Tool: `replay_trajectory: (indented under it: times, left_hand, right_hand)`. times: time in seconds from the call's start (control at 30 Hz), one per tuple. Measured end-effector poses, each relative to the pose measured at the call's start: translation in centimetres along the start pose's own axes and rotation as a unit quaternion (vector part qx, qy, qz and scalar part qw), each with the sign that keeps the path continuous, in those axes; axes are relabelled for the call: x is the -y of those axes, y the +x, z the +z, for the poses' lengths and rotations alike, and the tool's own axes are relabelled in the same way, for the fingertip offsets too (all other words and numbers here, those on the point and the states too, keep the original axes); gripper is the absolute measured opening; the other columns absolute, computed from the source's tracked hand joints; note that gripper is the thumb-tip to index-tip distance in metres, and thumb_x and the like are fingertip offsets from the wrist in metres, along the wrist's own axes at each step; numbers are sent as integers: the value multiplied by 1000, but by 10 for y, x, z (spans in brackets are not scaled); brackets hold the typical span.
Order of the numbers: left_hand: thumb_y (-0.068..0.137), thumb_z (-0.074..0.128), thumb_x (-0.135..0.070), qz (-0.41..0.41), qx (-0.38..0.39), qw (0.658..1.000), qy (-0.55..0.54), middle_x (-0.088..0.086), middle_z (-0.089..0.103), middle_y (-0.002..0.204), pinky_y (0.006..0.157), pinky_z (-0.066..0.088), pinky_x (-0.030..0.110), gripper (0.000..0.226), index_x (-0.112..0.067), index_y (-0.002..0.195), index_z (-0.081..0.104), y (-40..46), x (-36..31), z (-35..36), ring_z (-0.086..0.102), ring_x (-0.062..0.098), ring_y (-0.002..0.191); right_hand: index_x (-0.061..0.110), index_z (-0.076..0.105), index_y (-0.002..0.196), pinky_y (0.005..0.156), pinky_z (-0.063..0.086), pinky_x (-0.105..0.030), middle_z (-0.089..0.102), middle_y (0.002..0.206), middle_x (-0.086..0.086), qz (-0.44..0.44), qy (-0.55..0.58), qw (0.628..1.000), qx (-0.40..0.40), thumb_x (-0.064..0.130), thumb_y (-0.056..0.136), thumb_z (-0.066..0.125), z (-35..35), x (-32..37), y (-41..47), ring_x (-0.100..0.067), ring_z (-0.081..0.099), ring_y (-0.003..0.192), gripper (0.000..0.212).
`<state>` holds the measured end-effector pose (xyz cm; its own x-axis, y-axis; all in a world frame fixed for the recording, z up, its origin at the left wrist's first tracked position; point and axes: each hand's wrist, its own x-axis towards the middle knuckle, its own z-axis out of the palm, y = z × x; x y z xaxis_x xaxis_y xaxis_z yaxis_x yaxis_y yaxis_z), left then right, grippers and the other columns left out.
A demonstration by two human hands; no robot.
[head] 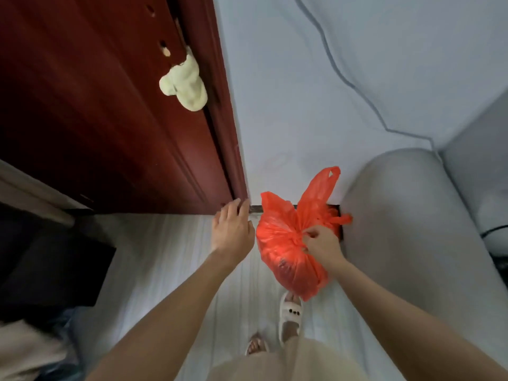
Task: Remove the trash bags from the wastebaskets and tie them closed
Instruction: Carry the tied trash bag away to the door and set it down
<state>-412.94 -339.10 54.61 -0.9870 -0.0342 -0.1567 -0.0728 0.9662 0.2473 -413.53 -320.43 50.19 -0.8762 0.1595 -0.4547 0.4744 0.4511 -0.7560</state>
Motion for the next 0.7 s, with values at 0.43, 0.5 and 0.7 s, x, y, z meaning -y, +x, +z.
replay_trajectory:
  times: [0.43, 0.5, 0.7]
  left_hand:
    - [84, 52, -20, 78, 39, 993, 78, 12, 15, 156, 112, 26, 48, 73, -19, 148, 17, 258, 35, 245, 14, 33, 144]
    - [73, 64, -21, 111, 3, 988, 111, 15, 25, 153, 106, 35, 52, 80, -17, 145, 27, 297, 55, 295, 28, 38, 139]
    - [88, 38, -18, 121, 44, 975, 179, 7, -50, 136, 117, 1, 52, 85, -30, 131, -34, 377, 98, 401, -34, 37, 135]
  right_hand:
    - [22, 59, 59, 83, 54, -48, 59, 60, 5, 167, 125, 978, -3, 11, 75, 58, 168, -146, 300, -32, 65, 74, 19]
    - [22, 57, 63, 85, 54, -46, 58, 63, 4, 180, 138, 973, -32, 8, 77, 57, 198, -175, 342, -33, 62, 77, 20]
    - [31, 56, 76, 62, 38, 4, 60, 87, 0, 236, 143, 959, -70, 20, 87, 55, 259, -266, 432, -15, 55, 87, 16]
